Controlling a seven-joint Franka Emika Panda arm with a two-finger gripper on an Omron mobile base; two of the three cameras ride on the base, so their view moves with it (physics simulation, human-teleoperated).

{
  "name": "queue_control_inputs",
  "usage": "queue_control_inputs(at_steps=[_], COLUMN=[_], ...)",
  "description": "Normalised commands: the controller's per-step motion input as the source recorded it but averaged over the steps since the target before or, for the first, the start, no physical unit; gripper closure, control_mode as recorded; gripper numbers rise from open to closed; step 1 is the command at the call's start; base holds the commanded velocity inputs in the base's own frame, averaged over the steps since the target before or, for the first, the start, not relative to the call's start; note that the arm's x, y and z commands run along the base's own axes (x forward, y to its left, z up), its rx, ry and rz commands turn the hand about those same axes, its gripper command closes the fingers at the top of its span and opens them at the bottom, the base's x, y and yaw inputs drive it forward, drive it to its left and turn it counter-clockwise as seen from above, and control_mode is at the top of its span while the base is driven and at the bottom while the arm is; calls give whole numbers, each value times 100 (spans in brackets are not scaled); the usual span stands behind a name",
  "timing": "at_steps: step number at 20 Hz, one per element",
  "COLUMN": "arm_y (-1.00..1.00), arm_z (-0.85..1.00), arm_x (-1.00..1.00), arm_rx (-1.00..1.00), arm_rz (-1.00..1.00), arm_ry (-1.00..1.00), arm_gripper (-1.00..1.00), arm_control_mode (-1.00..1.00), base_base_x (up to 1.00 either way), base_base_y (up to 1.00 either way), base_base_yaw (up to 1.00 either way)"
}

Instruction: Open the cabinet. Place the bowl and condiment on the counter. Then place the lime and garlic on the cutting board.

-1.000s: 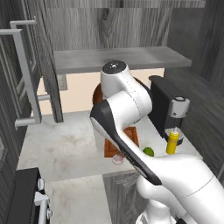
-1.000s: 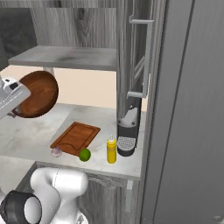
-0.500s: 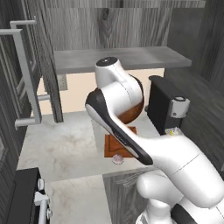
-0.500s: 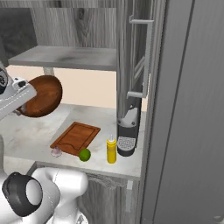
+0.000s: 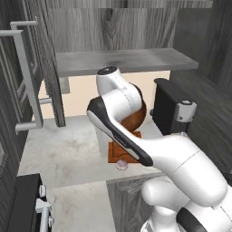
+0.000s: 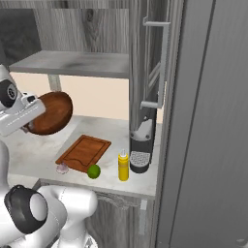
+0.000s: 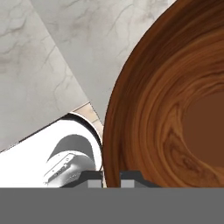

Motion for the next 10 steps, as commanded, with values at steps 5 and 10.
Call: queue_control_inputs(at_steps=[5, 10], arm_y=[-22, -25], arm_z=[-2, -10], arm_x=[30, 39], arm_rx=[3, 4], arm_rz=[0, 0], arm_ry=[0, 0], arm_gripper=[100, 100], arm_control_mode=[-100, -100], base_base_x=[0, 0], base_base_y=[0, 0], base_base_yaw=[0, 0])
